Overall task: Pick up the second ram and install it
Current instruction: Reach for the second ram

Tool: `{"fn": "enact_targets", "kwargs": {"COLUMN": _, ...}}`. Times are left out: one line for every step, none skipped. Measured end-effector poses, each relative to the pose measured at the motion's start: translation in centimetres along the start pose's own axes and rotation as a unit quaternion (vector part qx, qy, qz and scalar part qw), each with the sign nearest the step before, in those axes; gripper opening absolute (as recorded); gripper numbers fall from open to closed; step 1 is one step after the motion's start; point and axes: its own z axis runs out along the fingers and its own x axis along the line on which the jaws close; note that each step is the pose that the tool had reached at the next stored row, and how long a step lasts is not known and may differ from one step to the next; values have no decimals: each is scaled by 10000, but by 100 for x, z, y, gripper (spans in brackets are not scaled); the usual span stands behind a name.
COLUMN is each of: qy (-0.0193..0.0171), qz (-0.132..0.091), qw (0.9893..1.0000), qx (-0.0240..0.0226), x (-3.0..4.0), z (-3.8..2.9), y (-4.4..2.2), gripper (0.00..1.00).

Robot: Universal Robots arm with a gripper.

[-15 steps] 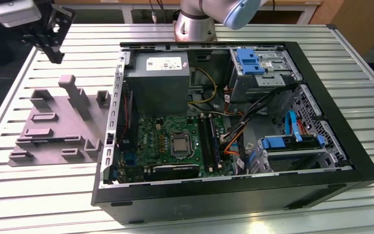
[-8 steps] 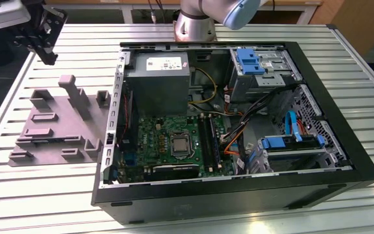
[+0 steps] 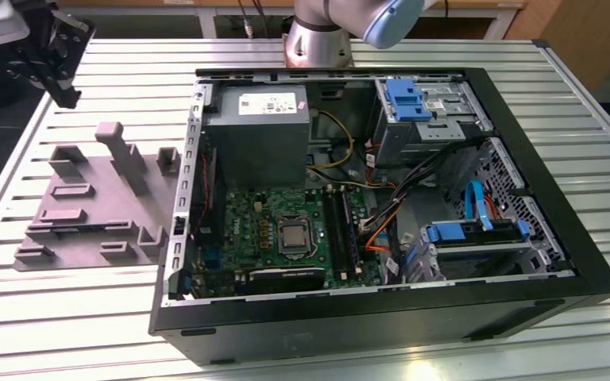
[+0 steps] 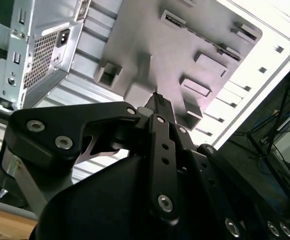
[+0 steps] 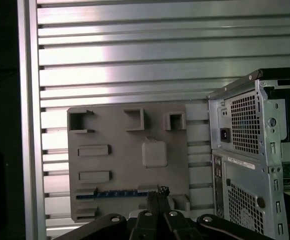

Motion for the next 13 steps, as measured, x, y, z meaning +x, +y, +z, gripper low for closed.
{"fn": "enact_targets", "kwargs": {"qy": 1, "qz": -1, "qw": 10000, "qx": 0, "x": 24, "z": 2, "y": -9, "gripper": 11}}
{"fn": "enact_targets", "kwargs": {"qy": 4, "qz": -1, "qw": 10000, "qx": 0, "x": 43, "z": 5, "y": -21, "gripper": 11}}
{"fn": "enact_targets", "kwargs": {"qy": 8, "qz": -2, "qw": 10000, "qx": 0, "x": 56, "z": 11, "y": -40, "gripper": 11}}
{"fn": "enact_targets", "kwargs": {"qy": 13, "qz": -1, "qw": 10000, "qx": 1, "x": 68, "z": 18, "y": -61, "gripper": 11}}
{"fn": "enact_targets", "kwargs": {"qy": 18, "qz": 0, "qw": 10000, "qx": 1, "x": 78, "z": 25, "y": -83, "gripper": 11}}
{"fn": "enact_targets", "kwargs": {"qy": 25, "qz": 0, "qw": 10000, "qx": 2, "x": 87, "z": 30, "y": -107, "gripper": 11}}
{"fn": "enact_targets", "kwargs": {"qy": 30, "qz": 0, "qw": 10000, "qx": 2, "x": 97, "z": 36, "y": -127, "gripper": 11}}
{"fn": "enact_targets", "kwargs": {"qy": 36, "qz": 0, "qw": 10000, "qx": 2, "x": 107, "z": 40, "y": -147, "gripper": 11}}
{"fn": "enact_targets", "kwargs": {"qy": 41, "qz": 0, "qw": 10000, "qx": 3, "x": 116, "z": 45, "y": -167, "gripper": 11}}
{"fn": "enact_targets", "kwargs": {"qy": 48, "qz": 1, "qw": 10000, "qx": 3, "x": 126, "z": 49, "y": -185, "gripper": 11}}
{"fn": "enact_targets", "kwargs": {"qy": 54, "qz": 1, "qw": 10000, "qx": 5, "x": 138, "z": 53, "y": -202, "gripper": 11}}
{"fn": "enact_targets", "kwargs": {"qy": 60, "qz": 2, "qw": 10000, "qx": 6, "x": 152, "z": 56, "y": -217, "gripper": 11}}
{"fn": "enact_targets", "kwargs": {"qy": 65, "qz": 2, "qw": 10000, "qx": 8, "x": 170, "z": 61, "y": -230, "gripper": 11}}
